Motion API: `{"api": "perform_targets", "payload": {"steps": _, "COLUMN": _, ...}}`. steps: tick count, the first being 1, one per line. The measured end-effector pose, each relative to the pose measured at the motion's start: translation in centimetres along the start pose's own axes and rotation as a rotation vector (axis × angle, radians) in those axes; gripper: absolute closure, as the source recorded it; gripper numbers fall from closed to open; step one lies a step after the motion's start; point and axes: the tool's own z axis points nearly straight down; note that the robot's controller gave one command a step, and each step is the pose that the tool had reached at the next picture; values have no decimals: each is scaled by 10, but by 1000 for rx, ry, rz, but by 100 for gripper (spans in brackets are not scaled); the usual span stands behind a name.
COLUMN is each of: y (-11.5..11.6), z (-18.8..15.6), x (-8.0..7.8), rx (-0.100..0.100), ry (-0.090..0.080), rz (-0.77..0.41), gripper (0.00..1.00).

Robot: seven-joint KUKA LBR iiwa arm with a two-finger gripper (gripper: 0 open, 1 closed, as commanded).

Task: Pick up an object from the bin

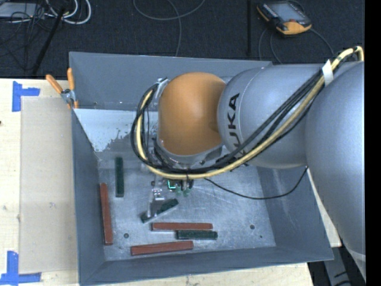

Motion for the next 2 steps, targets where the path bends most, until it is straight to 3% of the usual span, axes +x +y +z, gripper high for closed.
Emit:
{"api": "perform_targets", "payload": {"steps": 1, "y": -1, "z": -4, "x": -2, "rx": -2, "ry": -7, "rz": 3, "gripper": 0}}
{"api": "perform_targets", "payload": {"steps": 2, "y": -38, "z": 69, "x": 0, "rx": -2, "ry": -11, "rz": -73, "gripper": 0}}
